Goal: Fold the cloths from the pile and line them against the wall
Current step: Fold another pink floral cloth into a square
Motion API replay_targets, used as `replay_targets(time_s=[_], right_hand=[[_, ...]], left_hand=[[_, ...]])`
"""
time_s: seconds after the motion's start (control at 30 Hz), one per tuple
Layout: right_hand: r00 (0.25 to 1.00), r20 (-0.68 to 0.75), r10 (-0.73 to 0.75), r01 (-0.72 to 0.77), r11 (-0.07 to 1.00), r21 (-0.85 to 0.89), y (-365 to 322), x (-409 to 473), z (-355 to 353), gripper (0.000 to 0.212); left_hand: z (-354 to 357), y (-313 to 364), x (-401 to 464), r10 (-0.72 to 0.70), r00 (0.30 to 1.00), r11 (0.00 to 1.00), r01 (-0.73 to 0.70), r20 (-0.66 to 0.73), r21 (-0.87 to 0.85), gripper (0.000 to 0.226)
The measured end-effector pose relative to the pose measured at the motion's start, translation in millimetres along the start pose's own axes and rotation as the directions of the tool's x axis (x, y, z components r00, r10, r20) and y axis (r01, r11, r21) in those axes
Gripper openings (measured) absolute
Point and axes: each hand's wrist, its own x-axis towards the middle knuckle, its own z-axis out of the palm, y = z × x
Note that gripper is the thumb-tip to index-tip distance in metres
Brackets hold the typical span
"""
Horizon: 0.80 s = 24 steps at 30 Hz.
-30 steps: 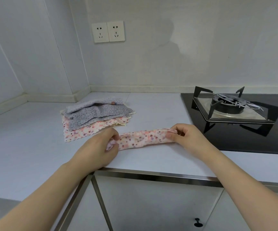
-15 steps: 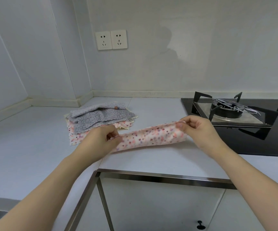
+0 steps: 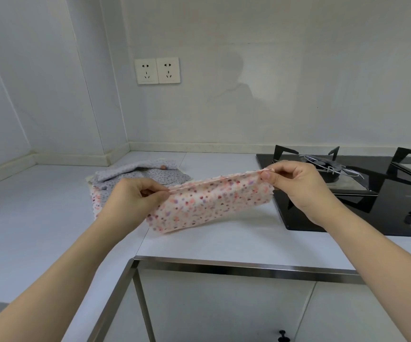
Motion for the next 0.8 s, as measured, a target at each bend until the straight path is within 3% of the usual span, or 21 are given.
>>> replay_targets(time_s=[0.3, 0.47, 0.6, 0.7, 0.8], right_hand=[[1.000, -0.006, -0.008, 0.008, 0.998, 0.057, -5, -2, 6, 0.003], [1.000, 0.000, 0.002, -0.002, 0.996, 0.093, -8, -5, 5, 0.016], [0.996, 0.014, 0.085, -0.086, 0.971, 0.221, -5, -6, 5, 0.008], [0.988, 0.039, 0.152, -0.157, 0.953, 0.261, -5, -4, 6, 0.010], [0.982, -0.015, 0.190, -0.183, 0.962, 0.203, -6, 2, 9, 0.015]], left_hand=[[0, 0, -4, 0.259, 0.961, 0.920, -0.214, -0.099, 0.329, 0.004], [2, -3, -4, 0.282, 0.950, 0.927, -0.233, -0.135, 0.295, 0.009], [3, 0, -4, 0.327, 0.944, 0.898, -0.296, -0.046, 0.325, 0.014], [7, 4, -4, 0.219, 0.975, 0.951, -0.222, 0.037, 0.214, 0.011], [10, 11, -5, 0.071, 0.997, 0.996, -0.070, 0.029, -0.056, 0.016]])
